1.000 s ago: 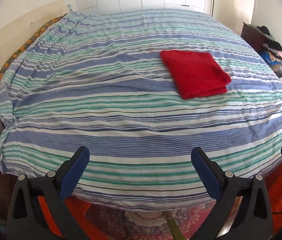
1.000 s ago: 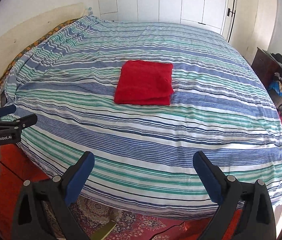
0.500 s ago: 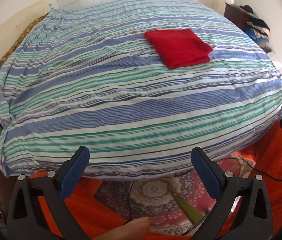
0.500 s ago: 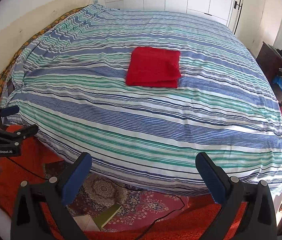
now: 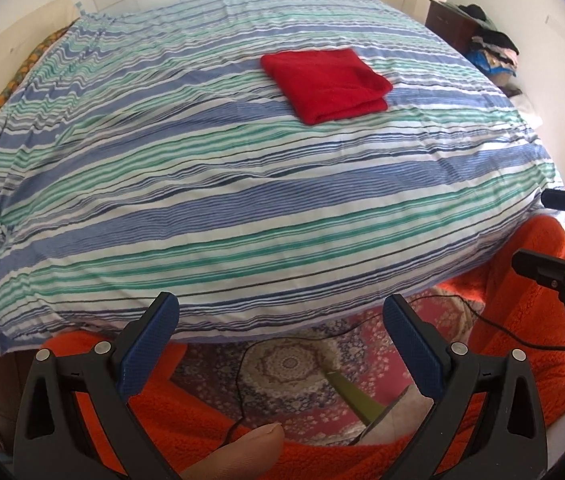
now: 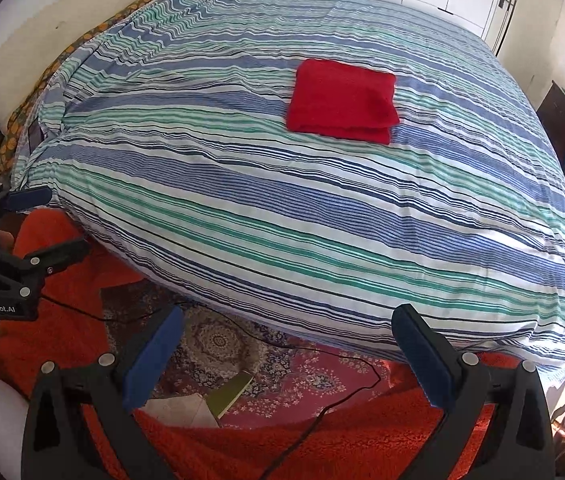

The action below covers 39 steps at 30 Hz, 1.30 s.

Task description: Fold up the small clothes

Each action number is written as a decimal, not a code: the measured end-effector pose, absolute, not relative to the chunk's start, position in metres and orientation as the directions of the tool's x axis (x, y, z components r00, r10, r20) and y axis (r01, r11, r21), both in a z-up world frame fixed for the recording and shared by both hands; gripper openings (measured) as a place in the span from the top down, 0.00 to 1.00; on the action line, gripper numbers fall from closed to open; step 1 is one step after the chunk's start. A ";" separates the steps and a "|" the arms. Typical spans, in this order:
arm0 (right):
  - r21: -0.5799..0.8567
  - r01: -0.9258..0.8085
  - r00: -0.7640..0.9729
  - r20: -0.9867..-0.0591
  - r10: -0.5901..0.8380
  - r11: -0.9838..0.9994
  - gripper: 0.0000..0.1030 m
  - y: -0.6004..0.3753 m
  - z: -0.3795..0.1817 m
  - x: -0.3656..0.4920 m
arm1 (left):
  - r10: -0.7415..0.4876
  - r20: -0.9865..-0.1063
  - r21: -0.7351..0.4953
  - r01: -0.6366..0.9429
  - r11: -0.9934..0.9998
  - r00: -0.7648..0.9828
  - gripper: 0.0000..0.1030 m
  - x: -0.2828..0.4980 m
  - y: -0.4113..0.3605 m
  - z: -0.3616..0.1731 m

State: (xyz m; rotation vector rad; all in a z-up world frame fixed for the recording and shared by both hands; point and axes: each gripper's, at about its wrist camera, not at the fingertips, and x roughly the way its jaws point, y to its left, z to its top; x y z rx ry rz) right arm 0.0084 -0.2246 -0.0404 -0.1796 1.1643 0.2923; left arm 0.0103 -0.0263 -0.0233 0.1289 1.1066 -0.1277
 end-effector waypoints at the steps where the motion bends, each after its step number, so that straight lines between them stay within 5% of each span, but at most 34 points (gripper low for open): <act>1: 0.012 -0.314 0.365 -0.921 0.132 0.949 0.01 -0.225 -0.040 0.009 | -0.040 -0.896 0.038 0.167 0.985 0.441 0.01 0.010 -0.026 -0.023; 39: 0.006 -0.295 0.355 -0.928 0.115 0.955 0.01 -0.239 -0.021 0.011 | 0.004 -0.912 0.102 0.217 0.971 0.410 0.01 0.010 -0.044 -0.022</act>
